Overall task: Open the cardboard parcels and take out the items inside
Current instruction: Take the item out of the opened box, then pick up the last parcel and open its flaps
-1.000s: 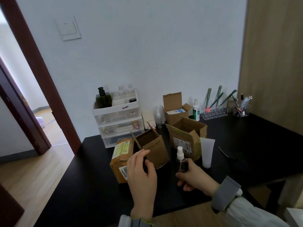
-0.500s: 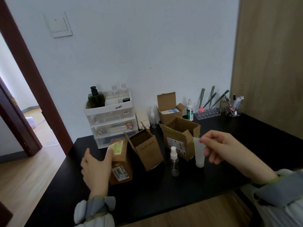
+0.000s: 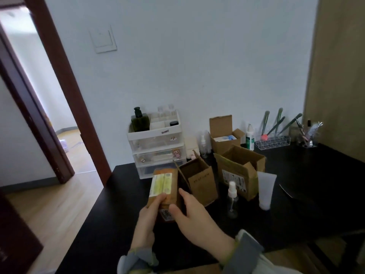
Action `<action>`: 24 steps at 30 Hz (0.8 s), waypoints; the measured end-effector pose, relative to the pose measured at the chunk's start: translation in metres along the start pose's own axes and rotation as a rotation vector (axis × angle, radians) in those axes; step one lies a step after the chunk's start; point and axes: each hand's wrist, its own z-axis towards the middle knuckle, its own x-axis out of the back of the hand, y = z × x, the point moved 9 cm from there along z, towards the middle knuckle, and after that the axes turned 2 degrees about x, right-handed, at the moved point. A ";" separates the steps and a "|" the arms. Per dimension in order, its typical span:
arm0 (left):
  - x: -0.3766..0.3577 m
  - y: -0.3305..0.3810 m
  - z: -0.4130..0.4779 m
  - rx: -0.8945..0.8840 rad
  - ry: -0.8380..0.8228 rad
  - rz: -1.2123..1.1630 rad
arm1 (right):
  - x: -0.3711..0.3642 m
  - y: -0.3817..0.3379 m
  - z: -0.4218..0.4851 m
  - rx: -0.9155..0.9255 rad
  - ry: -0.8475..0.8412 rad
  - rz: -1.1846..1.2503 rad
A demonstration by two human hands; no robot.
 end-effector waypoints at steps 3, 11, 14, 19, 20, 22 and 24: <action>-0.001 -0.003 -0.008 -0.002 -0.087 -0.029 | -0.023 0.018 0.019 -0.080 0.003 0.059; 0.007 0.001 -0.022 -0.078 -0.184 -0.088 | -0.035 0.040 0.024 -0.086 0.091 0.245; 0.010 -0.001 -0.027 -0.108 -0.207 -0.206 | -0.036 0.033 0.022 -0.019 0.056 0.255; 0.010 0.006 -0.031 -0.168 -0.160 -0.233 | -0.009 0.007 0.010 0.094 0.111 0.214; 0.010 0.009 -0.030 -0.183 -0.134 -0.226 | 0.000 -0.002 0.004 0.127 0.144 0.197; 0.009 0.010 -0.025 -0.199 -0.082 -0.213 | 0.029 -0.023 -0.013 0.225 0.221 0.170; 0.012 0.010 -0.020 -0.223 -0.021 -0.208 | 0.069 -0.046 -0.030 0.331 0.306 0.169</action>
